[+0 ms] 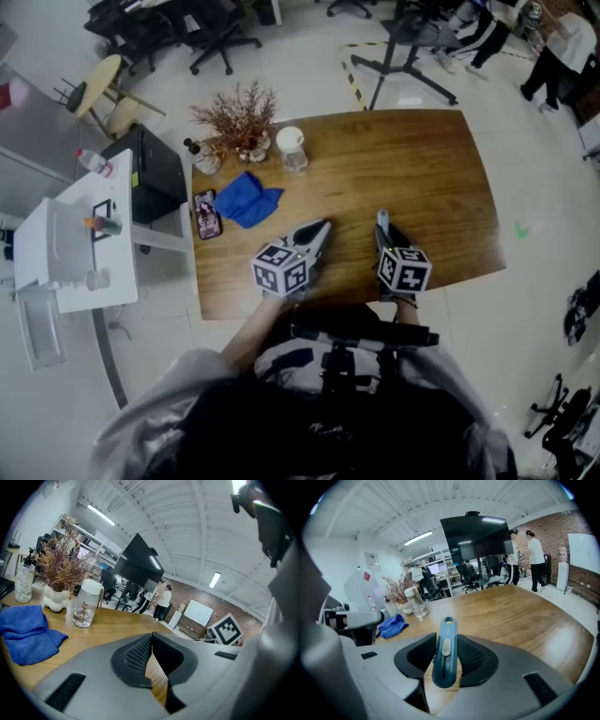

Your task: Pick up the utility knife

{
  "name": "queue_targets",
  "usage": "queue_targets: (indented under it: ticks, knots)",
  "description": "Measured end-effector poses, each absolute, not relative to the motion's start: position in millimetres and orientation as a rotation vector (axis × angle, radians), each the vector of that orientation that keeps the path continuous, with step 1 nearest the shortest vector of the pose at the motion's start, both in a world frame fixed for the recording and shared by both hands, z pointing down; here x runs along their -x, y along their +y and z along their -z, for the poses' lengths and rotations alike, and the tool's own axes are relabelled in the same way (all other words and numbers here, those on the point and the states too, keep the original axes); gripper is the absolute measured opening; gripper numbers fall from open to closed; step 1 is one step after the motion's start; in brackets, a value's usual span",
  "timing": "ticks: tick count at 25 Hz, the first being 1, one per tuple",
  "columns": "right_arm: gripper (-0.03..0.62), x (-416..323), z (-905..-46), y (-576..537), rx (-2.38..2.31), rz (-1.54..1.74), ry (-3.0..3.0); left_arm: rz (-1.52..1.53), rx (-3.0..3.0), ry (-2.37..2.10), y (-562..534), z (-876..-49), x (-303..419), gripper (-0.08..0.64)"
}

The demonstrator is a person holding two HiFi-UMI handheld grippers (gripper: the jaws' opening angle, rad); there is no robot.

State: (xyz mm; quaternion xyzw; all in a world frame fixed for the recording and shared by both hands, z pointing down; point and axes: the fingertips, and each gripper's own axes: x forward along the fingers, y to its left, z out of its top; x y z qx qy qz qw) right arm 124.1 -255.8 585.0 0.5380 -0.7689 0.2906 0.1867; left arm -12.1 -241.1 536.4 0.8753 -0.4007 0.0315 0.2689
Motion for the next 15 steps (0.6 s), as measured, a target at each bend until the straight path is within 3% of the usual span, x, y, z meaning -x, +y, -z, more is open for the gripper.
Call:
queue_targets:
  ticks: [8, 15]
  knots:
    - [0.152, -118.4, -504.4, -232.2, -1.59, -0.786, -2.362, -0.062, -2.416, -1.028, -236.7, -523.9, -2.2, 0.009]
    - [0.152, -120.6, -487.9, -218.4, -1.619, -0.783, -2.402, -0.003, -2.467, -1.019, -237.2, -501.8, -5.5, 0.009]
